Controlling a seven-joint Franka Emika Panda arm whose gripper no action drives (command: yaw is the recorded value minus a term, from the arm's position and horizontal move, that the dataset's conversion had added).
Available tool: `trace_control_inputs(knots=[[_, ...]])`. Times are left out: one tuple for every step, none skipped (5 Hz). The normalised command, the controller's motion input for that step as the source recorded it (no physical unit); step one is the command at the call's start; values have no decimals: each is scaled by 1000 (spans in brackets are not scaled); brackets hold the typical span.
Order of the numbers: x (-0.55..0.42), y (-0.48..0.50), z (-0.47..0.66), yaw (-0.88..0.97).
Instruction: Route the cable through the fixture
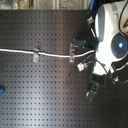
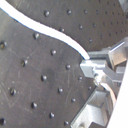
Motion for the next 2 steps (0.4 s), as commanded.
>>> trace_control_inputs(knots=[[37,-12,-375,-3],[110,-41,-415,-266]])
